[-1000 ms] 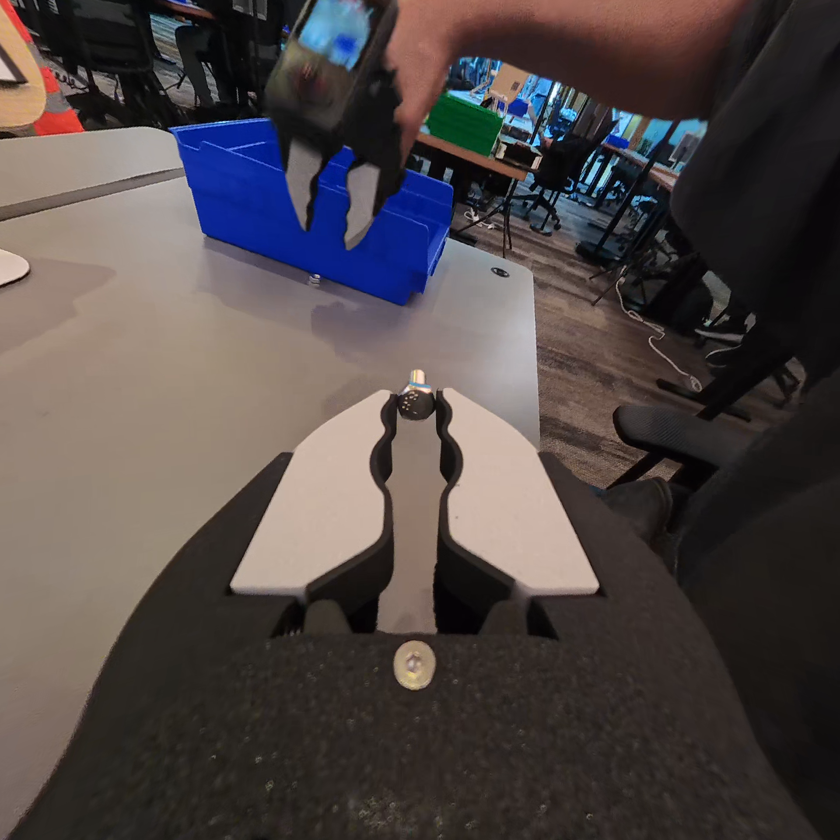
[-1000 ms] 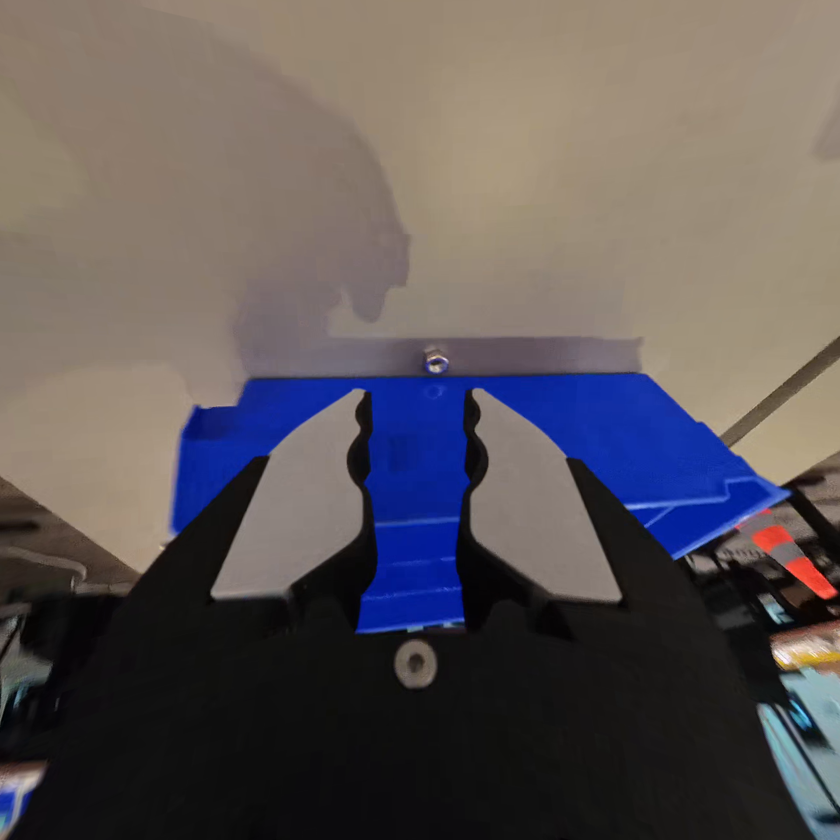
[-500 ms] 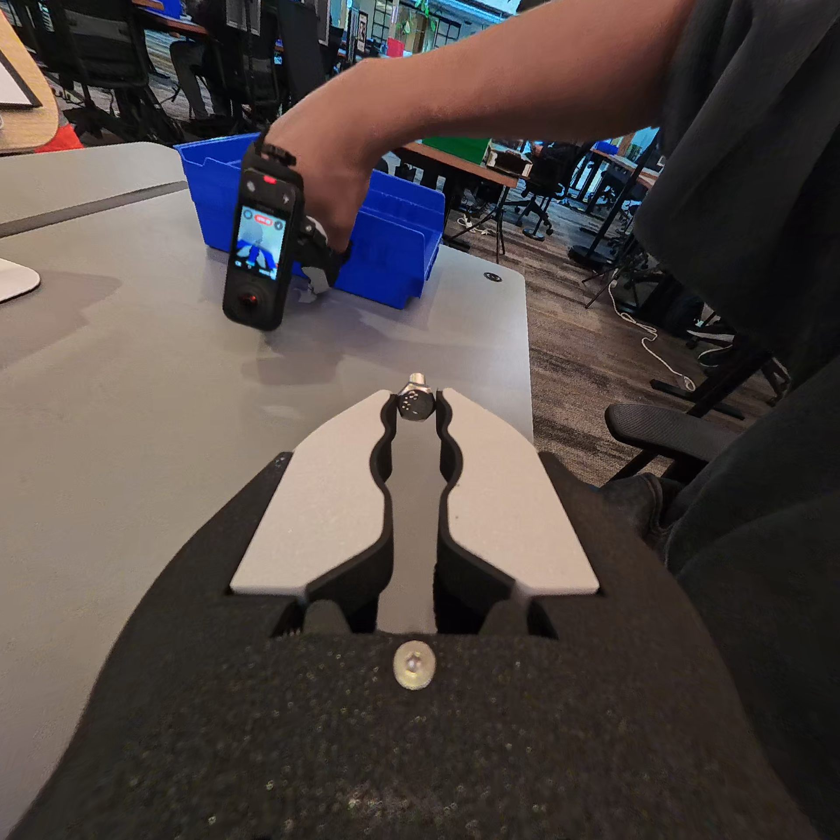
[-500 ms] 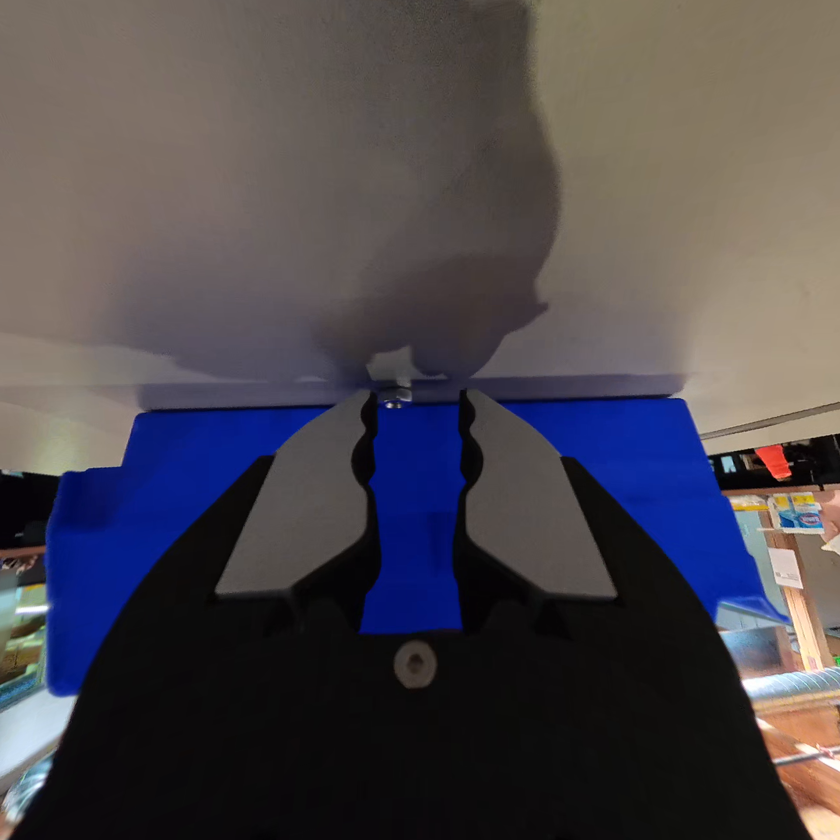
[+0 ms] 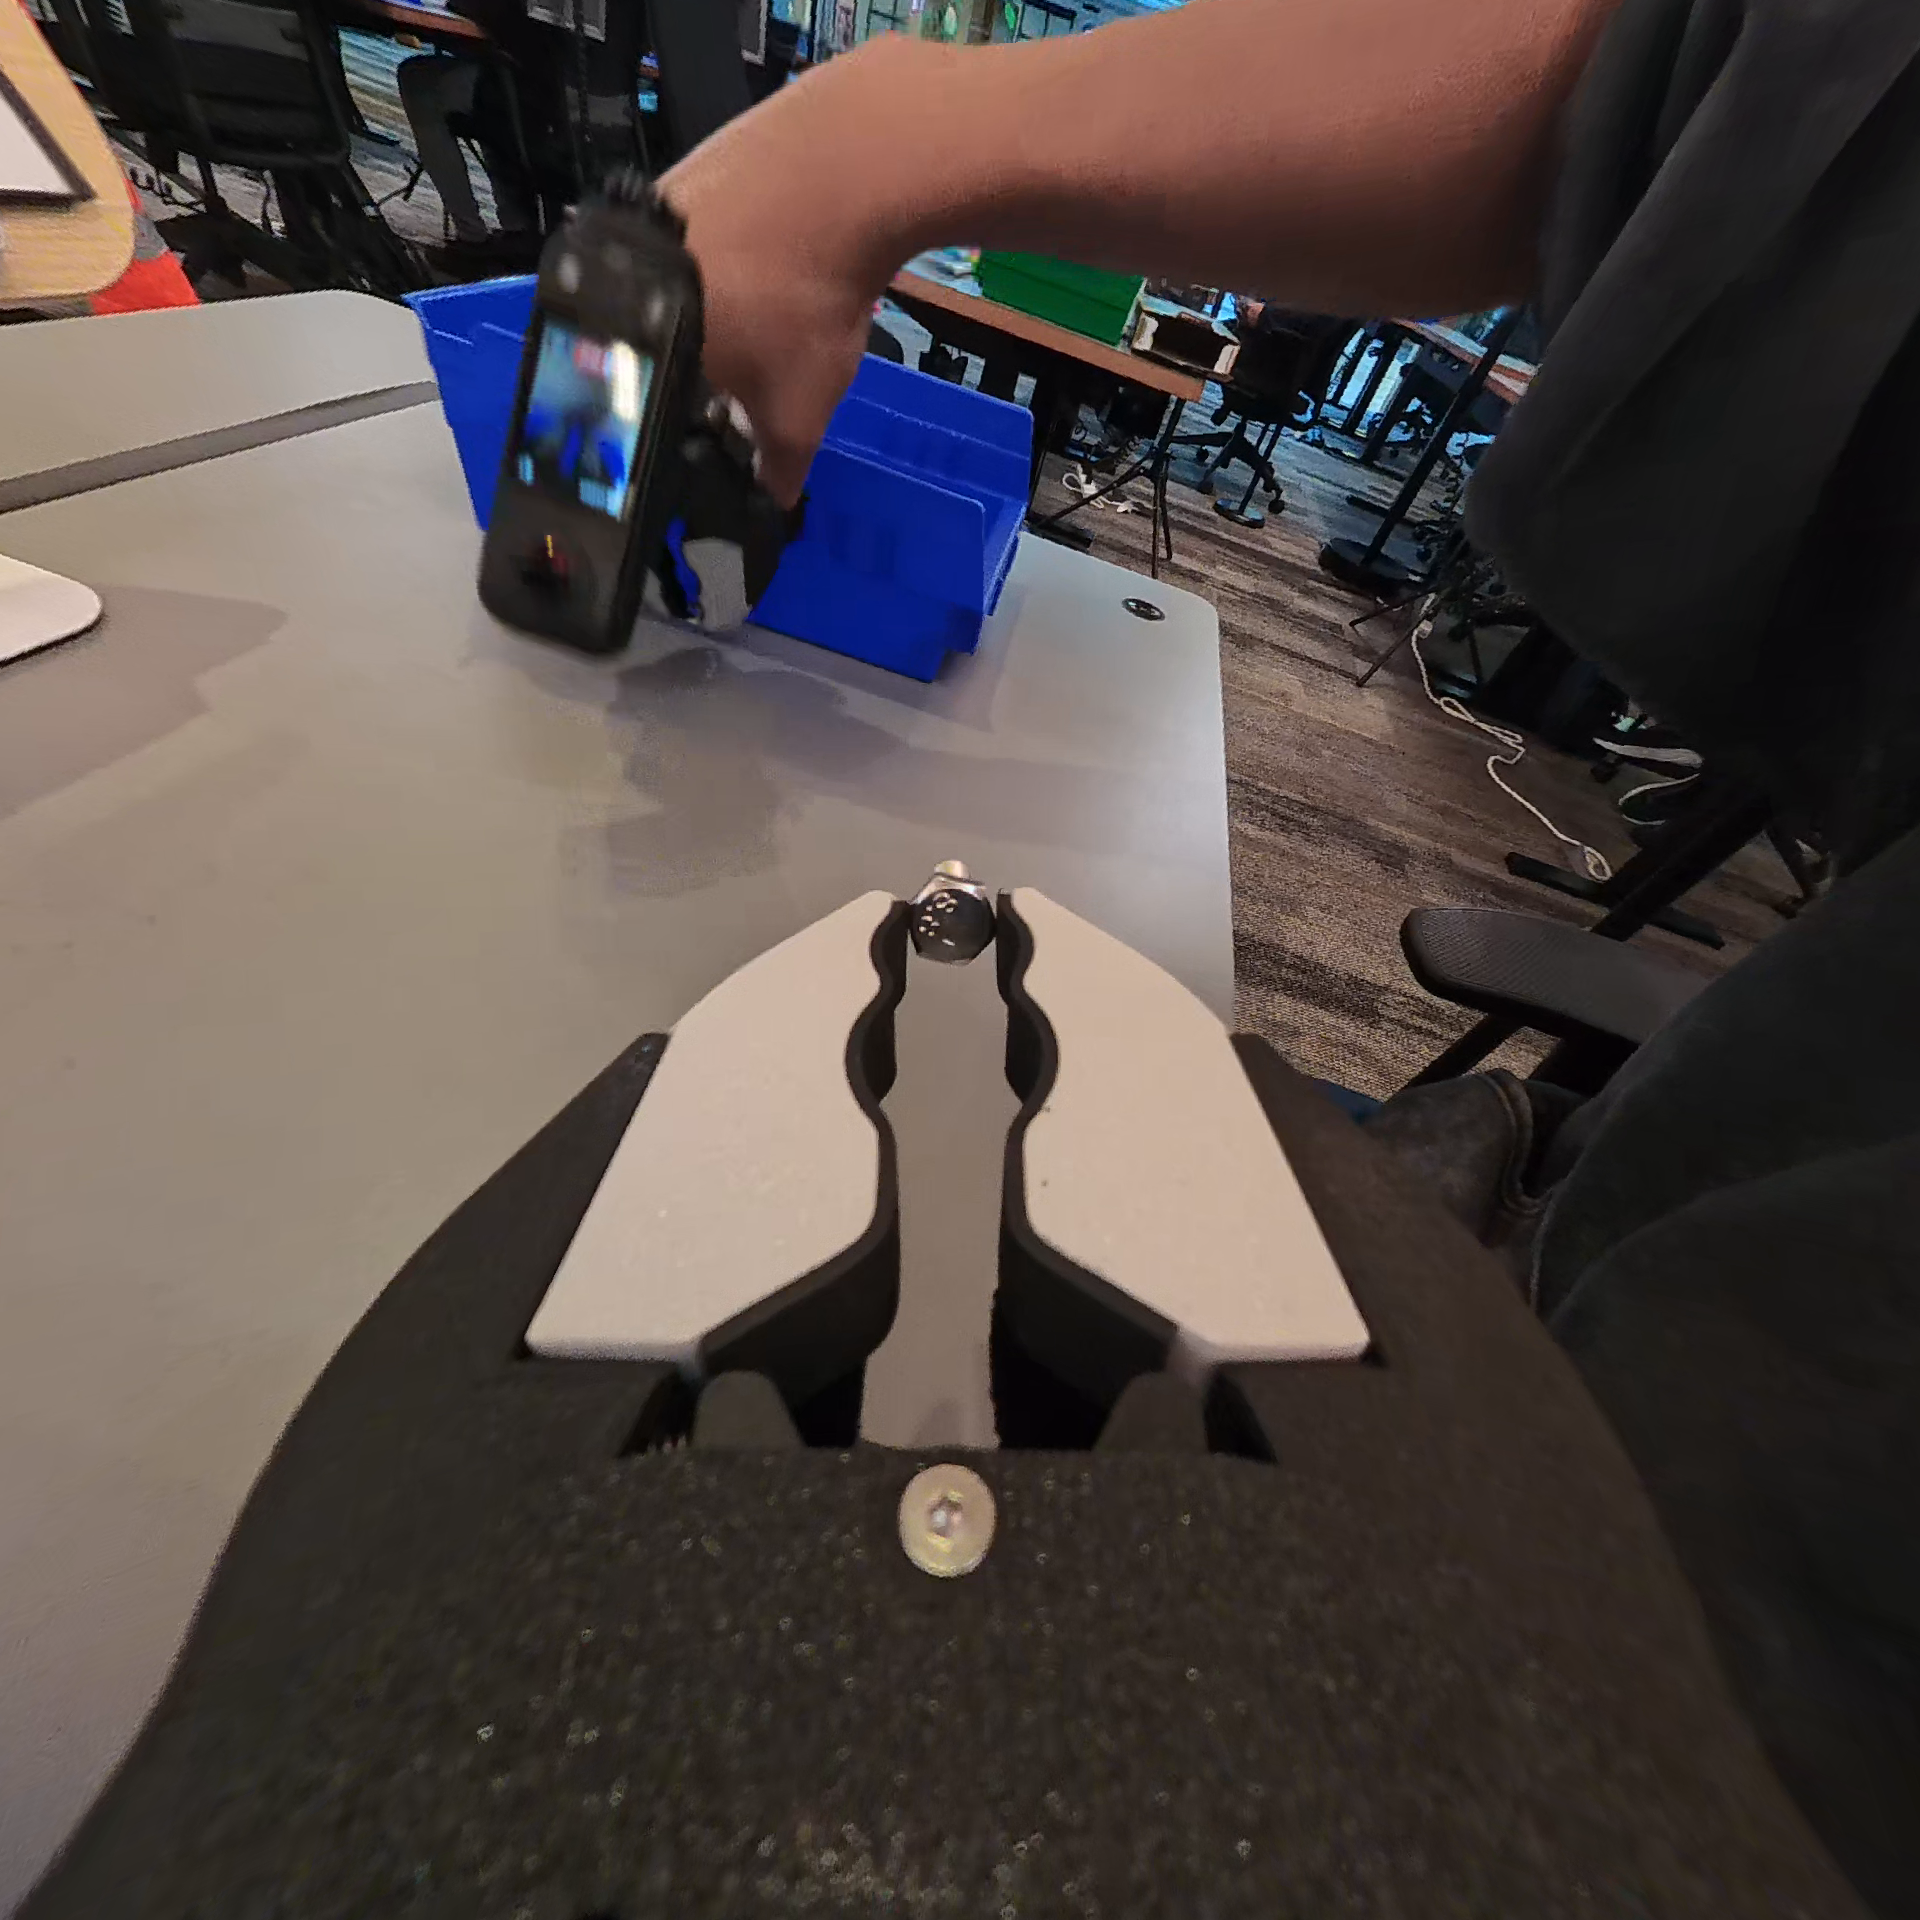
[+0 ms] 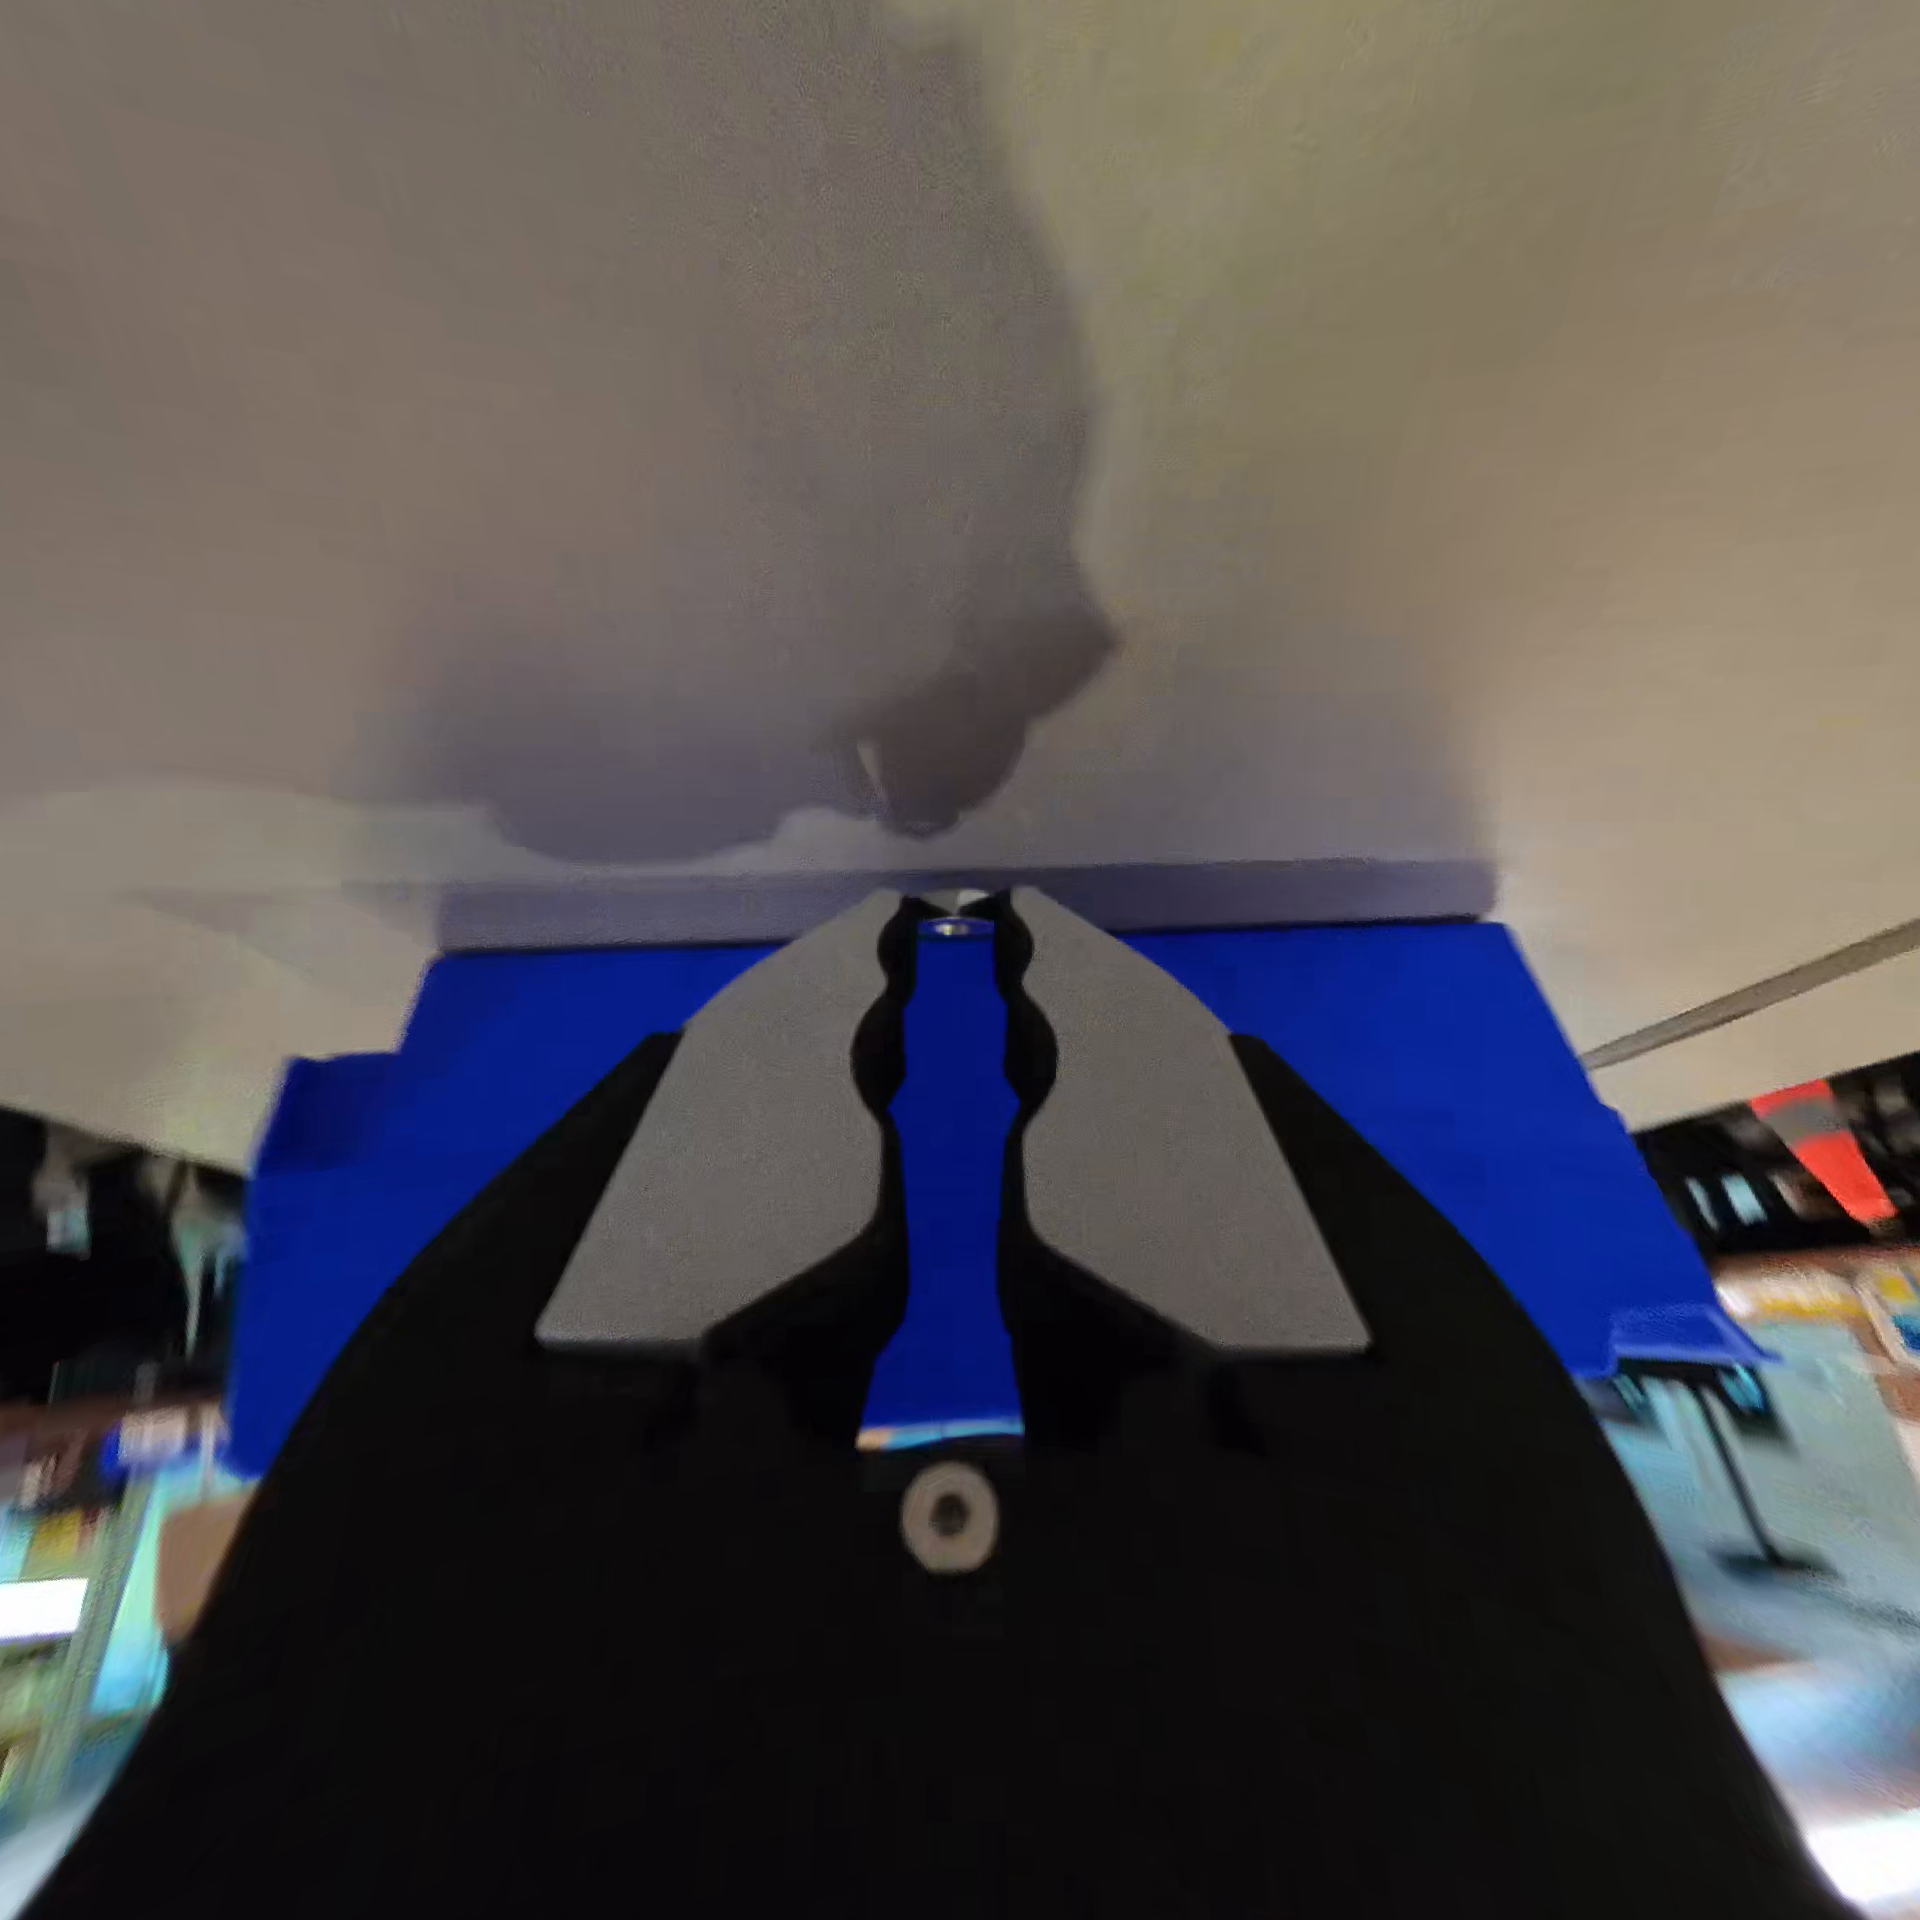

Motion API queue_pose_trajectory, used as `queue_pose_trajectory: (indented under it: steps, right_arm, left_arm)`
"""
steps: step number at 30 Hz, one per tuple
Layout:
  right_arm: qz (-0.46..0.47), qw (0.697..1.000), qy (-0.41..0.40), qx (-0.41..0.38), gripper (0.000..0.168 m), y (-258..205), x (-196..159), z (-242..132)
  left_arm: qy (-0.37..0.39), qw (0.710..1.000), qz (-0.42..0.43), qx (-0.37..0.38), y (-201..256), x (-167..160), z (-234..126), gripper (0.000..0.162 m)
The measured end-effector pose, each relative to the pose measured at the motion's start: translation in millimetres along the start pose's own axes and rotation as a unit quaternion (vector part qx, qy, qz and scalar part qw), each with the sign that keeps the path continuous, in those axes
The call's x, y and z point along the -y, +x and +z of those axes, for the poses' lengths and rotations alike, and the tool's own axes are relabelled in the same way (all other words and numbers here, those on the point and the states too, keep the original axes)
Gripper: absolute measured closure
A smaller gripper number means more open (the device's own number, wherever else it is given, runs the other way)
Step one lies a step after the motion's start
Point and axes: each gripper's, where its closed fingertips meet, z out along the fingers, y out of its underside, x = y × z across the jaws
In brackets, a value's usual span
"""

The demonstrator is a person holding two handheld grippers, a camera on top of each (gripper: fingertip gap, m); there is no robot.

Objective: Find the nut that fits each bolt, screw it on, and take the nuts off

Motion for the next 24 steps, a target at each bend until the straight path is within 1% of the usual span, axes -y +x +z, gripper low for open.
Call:
queue_pose_trajectory:
  steps: [1, 2, 3, 4, 5, 7, 8, 10, 11, 13, 15, 17, 21, 24]
  right_arm:
    - [0.016, 0.998, 0.064, -0.007, 0.154, 1, 10, -18]
    - [0.03, 0.99, 0.138, -0.015, 0.154, -1, 23, -39]
    - [0.042, 0.975, 0.216, -0.025, 0.154, -4, 35, -63]
    - [0.048, 0.953, 0.298, -0.036, 0.154, -10, 47, -89]
    - [0.045, 0.921, 0.384, -0.044, 0.154, -20, 59, -118]
    - [0.037, 0.843, 0.533, -0.061, 0.154, -43, 77, -170]
    - [0.032, 0.808, 0.583, -0.075, 0.154, -53, 82, -189]
    - [0.032, 0.755, 0.646, -0.11, 0.154, -69, 89, -211]
    - [0.032, 0.73, 0.671, -0.122, 0.154, -76, 93, -219]
    - [0.033, 0.692, 0.707, -0.14, 0.154, -89, 100, -227]
    - [0.036, 0.671, 0.725, -0.15, 0.154, -96, 106, -229]
    - [0.037, 0.663, 0.733, -0.149, 0.154, -102, 110, -228]
    - [0.031, 0.686, 0.706, -0.171, 0.154, -107, 117, -220]
    - [0.028, 0.689, 0.703, -0.171, 0.154, -109, 117, -221]
  left_arm:
    - [0.002, 1.0, -0.003, 0.004, -2, 1, -1, 0.146]
    - [0.006, 1.0, -0.008, 0.008, -5, 2, -3, 0.146]
    - [0.009, 1.0, -0.014, 0.012, -9, 3, -4, 0.146]
    - [0.01, 1.0, -0.022, 0.018, -14, 4, -5, 0.146]
    - [0.012, 0.999, -0.031, 0.026, -20, 6, -5, 0.146]
    - [0.024, 0.998, -0.055, 0.026, -27, 14, -4, 0.146]
    - [0.033, 0.997, -0.07, 0.017, -29, 20, -2, 0.146]
    - [0.03, 0.995, -0.094, -0.002, -31, 28, 4, 0.146]
    - [0.022, 0.995, -0.096, -0.005, -33, 30, 8, 0.146]
    - [0.004, 0.995, -0.094, -0.019, -33, 33, 15, 0.146]
    - [-0.006, 0.995, -0.096, -0.039, -28, 37, 21, 0.146]
    - [-0.022, 0.994, -0.093, -0.05, -24, 38, 27, 0.146]
    - [-0.042, 0.995, -0.079, -0.049, -18, 38, 37, 0.146]
    - [-0.039, 0.995, -0.076, -0.059, -11, 40, 43, 0.146]
